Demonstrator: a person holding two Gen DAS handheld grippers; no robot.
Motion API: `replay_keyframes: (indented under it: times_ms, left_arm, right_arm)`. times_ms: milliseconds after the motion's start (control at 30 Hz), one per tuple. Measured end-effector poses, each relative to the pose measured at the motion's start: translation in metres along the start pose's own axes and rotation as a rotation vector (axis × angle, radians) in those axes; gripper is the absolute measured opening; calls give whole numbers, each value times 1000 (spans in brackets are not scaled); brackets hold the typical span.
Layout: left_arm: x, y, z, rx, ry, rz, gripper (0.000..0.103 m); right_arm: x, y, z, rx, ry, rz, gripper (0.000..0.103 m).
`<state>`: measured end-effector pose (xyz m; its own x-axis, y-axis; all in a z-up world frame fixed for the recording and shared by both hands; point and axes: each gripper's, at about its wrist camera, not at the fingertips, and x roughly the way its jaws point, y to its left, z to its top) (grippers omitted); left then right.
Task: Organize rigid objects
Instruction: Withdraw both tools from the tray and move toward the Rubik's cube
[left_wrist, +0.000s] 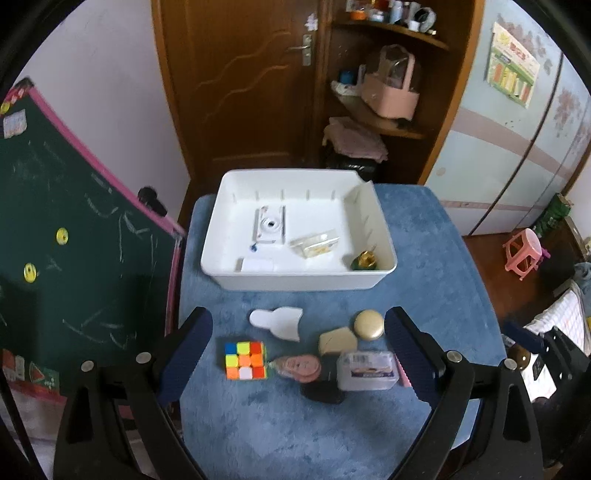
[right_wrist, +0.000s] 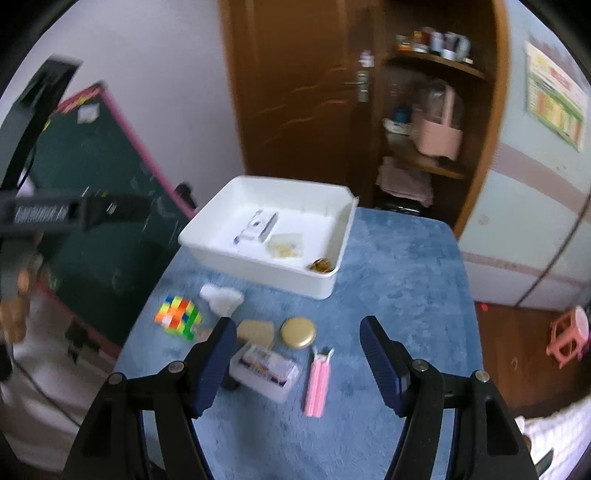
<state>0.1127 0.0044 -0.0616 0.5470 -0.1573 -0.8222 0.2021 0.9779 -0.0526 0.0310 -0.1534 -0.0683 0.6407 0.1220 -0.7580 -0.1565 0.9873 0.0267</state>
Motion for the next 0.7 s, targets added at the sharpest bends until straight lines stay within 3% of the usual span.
replay_keyframes:
  times_ms: [367,700]
  left_arm:
    - [66,45,-36,-109,177,87,95]
    - [137,78,-63,-230,362,144,95]
  right_arm:
    - [40,24,-35,-232,104,158,70]
    - [120,37,-42,-470,302,238,70]
